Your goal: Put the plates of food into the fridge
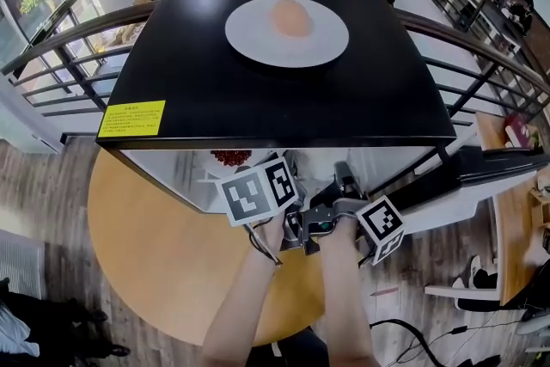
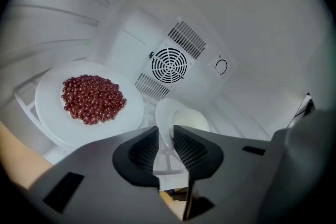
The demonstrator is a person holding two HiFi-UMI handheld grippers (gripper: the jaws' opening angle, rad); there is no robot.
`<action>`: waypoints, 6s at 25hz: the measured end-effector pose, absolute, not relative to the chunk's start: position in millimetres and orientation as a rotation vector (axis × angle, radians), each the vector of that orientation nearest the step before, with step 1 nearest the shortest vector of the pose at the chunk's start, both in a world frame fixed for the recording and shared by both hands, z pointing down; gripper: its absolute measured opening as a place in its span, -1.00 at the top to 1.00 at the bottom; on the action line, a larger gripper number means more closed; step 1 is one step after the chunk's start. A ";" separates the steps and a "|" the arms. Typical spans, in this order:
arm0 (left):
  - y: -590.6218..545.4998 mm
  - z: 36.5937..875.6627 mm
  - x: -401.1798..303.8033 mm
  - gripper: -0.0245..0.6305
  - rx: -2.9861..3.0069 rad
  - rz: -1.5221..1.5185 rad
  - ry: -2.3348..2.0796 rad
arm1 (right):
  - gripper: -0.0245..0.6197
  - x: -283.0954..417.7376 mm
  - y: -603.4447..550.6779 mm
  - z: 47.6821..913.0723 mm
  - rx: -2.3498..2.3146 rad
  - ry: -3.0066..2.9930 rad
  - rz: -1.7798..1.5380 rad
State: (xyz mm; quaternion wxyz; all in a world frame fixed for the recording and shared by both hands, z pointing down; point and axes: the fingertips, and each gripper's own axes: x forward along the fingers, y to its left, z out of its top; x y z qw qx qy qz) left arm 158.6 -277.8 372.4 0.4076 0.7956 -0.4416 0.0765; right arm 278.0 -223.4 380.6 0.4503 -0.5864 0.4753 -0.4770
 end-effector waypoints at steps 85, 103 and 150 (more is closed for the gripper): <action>-198.4 282.3 124.8 0.90 2.635 0.033 -1.438 | 0.89 235.4 -163.8 273.8 -2.283 2.010 -0.134; -144.4 258.1 86.1 0.90 2.604 -0.039 -1.519 | 0.89 193.0 -114.6 250.3 -2.209 2.076 -0.046; -293.2 71.9 68.2 0.90 1.962 -0.173 -0.680 | 0.88 229.1 -250.2 78.2 -1.058 2.117 -1.545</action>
